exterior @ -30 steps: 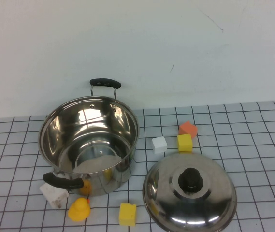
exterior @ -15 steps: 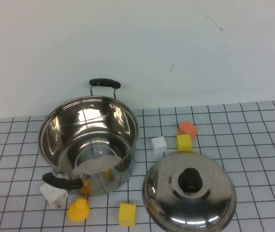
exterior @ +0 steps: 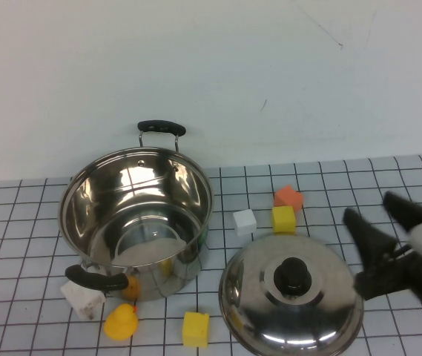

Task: Cover the pot
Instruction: Pick up the pot lid

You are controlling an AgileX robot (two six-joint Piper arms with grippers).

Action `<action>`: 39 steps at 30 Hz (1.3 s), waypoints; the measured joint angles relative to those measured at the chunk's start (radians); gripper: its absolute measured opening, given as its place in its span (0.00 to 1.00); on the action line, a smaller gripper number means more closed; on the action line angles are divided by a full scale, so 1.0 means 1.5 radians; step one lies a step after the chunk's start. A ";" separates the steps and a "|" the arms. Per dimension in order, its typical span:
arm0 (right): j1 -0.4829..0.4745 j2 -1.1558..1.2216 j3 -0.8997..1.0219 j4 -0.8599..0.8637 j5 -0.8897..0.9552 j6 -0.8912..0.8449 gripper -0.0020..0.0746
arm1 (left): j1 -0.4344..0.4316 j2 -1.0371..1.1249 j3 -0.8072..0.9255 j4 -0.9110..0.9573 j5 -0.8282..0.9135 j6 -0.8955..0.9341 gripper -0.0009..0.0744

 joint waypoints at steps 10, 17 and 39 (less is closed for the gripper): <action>0.000 0.278 -0.114 -0.046 -0.024 0.117 0.62 | 0.000 0.000 0.000 0.000 0.000 0.000 0.01; 0.000 0.386 -0.187 -0.073 -0.029 0.119 0.62 | 0.000 0.000 0.000 0.000 0.000 0.000 0.01; 0.001 0.473 -0.195 -0.096 -0.040 0.182 0.47 | 0.000 0.000 0.000 0.000 0.000 -0.003 0.01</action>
